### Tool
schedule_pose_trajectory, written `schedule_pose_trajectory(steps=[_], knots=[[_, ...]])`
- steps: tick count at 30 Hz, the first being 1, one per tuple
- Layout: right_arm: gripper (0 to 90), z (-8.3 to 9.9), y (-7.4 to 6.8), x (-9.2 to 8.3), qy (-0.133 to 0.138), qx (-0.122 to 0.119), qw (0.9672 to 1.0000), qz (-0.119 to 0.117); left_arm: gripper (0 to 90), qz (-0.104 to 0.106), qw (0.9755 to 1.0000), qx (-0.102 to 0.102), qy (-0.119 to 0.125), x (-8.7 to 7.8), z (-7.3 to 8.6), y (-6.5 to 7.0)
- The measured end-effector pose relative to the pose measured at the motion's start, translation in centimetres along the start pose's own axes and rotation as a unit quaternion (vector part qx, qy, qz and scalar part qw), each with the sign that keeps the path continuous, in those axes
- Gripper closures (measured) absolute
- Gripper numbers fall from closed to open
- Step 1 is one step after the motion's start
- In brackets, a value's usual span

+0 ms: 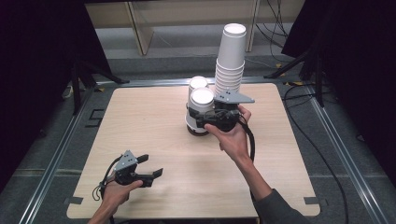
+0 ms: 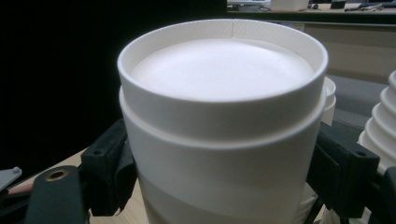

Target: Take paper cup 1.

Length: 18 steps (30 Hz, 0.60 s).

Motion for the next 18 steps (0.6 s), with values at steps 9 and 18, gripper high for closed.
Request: schedule_pose_trajectory(steps=[9, 18], knots=[[19.7, 2.0, 0.2, -0.2, -0.016, 0.013, 0.9997, -0.012, 14.7, -0.002, 1.0, -0.001, -0.001, -0.2, -0.1, -0.1], [19.6, 4.3, -0.1, 0.4, -0.041, 0.018, 0.9986, -0.026, 14.6, 0.007, 0.9999, -0.002, 0.008, -0.1, -0.3, 0.1]])
Point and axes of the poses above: each handheld gripper's, and its own axes: x roughly forward along the jaws, z roughly out of its underside, y roughly to its right, the point moved 7 cm from there along x, roughly forward along the jaws, and after that the axes turned 9 degrees about -z, right-handed, at the moved point
